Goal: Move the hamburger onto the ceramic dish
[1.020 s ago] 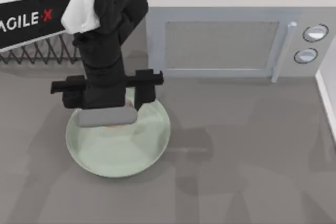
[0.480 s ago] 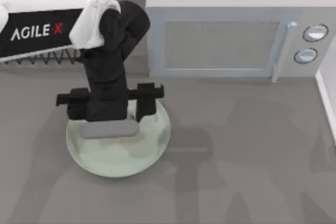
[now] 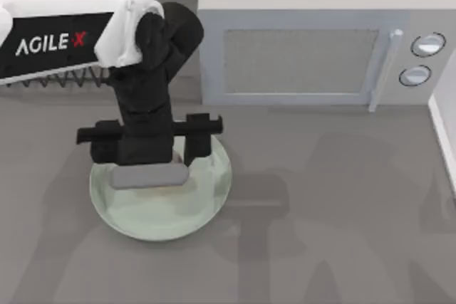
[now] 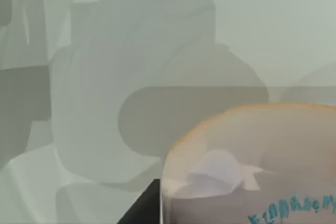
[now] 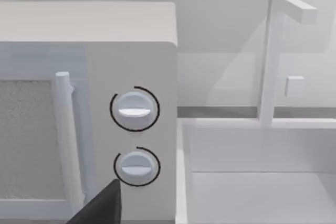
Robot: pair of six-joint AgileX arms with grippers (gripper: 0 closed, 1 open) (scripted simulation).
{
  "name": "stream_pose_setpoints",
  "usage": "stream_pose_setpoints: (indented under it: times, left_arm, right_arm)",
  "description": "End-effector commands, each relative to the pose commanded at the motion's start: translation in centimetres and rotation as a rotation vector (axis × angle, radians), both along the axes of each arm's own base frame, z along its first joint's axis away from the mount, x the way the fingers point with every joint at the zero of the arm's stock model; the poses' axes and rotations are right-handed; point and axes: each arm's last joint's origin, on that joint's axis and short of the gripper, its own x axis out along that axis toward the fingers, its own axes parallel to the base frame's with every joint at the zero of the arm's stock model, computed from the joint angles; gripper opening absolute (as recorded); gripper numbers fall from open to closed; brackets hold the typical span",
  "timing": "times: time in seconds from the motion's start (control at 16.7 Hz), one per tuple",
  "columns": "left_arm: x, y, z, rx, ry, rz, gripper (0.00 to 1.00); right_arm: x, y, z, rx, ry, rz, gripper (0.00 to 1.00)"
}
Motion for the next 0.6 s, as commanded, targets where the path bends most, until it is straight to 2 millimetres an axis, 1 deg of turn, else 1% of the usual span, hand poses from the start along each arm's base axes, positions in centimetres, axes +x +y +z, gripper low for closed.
stream_pose_setpoints:
  times: [0.24, 0.3, 0.6]
  left_arm:
    - [0.0, 0.0, 0.0, 0.0, 0.0, 0.0, 0.98]
    - [0.0, 0.0, 0.0, 0.0, 0.0, 0.0, 1.0]
    - [0.0, 0.0, 0.0, 0.0, 0.0, 0.0, 1.0]
  right_arm:
    - [0.0, 0.0, 0.0, 0.0, 0.0, 0.0, 1.0]
    - [0.0, 0.0, 0.0, 0.0, 0.0, 0.0, 1.0]
    - [0.0, 0.0, 0.0, 0.0, 0.0, 0.0, 1.0]
